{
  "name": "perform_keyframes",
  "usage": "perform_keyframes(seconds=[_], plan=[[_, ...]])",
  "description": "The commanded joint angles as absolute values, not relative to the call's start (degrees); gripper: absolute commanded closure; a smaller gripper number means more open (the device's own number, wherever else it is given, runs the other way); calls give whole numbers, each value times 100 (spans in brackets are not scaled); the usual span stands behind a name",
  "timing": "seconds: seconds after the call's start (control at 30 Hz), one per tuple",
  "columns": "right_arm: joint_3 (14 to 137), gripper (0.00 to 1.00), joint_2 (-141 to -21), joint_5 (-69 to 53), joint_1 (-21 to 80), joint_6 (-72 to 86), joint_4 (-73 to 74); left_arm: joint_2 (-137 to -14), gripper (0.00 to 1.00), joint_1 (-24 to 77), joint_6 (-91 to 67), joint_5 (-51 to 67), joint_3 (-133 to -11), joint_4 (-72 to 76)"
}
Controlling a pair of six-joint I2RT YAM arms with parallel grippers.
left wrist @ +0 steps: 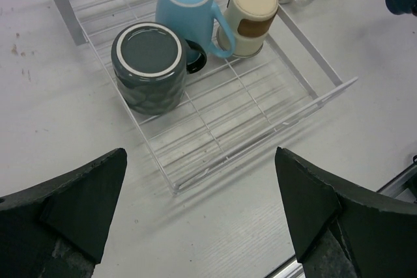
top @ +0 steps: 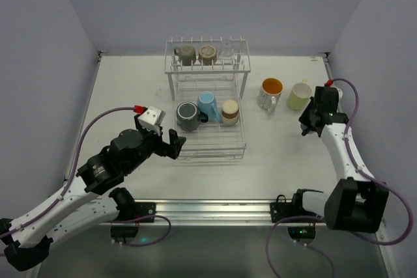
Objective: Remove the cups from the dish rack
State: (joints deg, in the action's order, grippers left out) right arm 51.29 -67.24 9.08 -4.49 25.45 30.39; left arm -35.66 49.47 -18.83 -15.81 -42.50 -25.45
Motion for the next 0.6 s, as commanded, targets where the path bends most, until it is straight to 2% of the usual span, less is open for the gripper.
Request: perform_keyframes(seconds=[0.0, 0.2, 0.47, 0.57], plan=[[5651, 100, -7319, 914, -729, 2426, 2453, -3428, 0, 4948, -1643, -1503, -4166, -2435], [6187, 100, -8559, 633, -1116, 2277, 2303, -3454, 0, 4931, -1556, -1353, -4131, -2399], [6433, 100, -9289, 404, -1160, 2162, 2083, -3577, 0, 4834, -1521, -1213, -4122, -2391], [6442, 95, -9404, 404, -1151, 2223, 2083, -3638, 0, 4773, -1521, -1239, -4122, -2399]])
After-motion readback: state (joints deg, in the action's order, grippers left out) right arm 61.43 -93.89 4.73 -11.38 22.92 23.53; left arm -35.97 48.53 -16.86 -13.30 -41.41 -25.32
